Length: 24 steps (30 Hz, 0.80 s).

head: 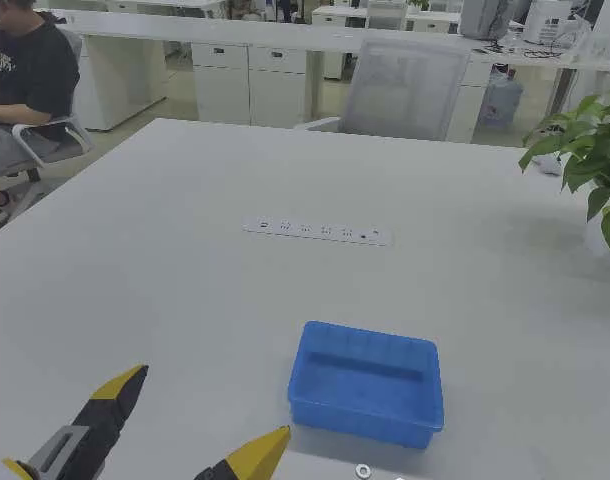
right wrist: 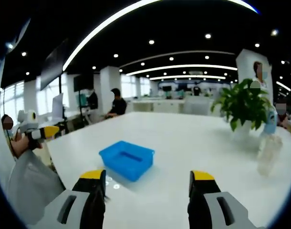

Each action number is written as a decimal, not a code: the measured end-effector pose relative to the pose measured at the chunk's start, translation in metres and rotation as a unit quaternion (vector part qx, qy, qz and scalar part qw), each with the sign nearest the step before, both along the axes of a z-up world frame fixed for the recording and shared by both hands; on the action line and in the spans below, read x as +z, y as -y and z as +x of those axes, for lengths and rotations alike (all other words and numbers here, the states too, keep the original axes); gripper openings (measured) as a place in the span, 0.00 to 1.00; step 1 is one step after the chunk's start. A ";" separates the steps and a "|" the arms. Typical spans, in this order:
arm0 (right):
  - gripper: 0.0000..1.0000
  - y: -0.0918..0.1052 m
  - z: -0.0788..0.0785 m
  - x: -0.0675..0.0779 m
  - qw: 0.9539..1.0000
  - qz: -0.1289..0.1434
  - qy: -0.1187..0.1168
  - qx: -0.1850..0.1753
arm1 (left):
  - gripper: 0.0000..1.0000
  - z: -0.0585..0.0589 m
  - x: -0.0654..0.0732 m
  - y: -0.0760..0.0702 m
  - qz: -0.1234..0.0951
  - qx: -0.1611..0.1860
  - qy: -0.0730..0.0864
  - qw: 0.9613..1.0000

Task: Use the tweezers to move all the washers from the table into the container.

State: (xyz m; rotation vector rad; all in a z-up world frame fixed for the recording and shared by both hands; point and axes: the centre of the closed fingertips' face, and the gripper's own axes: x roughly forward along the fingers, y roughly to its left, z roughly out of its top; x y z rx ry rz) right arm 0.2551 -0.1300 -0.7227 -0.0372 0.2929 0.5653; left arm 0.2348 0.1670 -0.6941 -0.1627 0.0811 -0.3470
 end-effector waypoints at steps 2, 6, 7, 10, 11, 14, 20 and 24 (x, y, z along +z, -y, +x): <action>0.69 0.001 0.000 -0.001 1.000 0.001 -0.001 0.000 | 0.86 0.000 0.000 0.001 -0.001 -0.001 0.000 1.000; 0.69 0.004 0.001 -0.002 1.000 -0.002 -0.001 0.000 | 0.86 0.000 -0.001 0.002 -0.002 -0.005 -0.003 1.000; 0.69 0.004 0.001 -0.002 1.000 -0.002 -0.002 0.000 | 0.86 0.000 -0.001 0.002 0.000 -0.004 -0.003 1.000; 0.69 0.006 0.002 -0.006 1.000 -0.004 -0.006 0.001 | 0.86 0.000 -0.001 0.002 0.000 -0.005 -0.003 1.000; 0.68 0.004 0.002 -0.005 1.000 -0.004 -0.006 0.001 | 0.86 0.000 -0.001 0.002 0.000 -0.004 -0.003 1.000; 0.68 0.004 0.001 -0.005 1.000 -0.004 -0.005 0.001 | 0.85 0.000 -0.002 0.003 0.001 -0.005 -0.004 1.000; 0.66 -0.002 -0.001 -0.007 1.000 -0.006 -0.013 0.009 | 0.85 0.000 -0.003 0.003 0.001 -0.005 -0.005 1.000; 0.66 -0.005 -0.003 -0.007 1.000 -0.009 -0.014 0.015 | 0.85 0.000 -0.003 0.003 0.002 -0.006 -0.005 1.000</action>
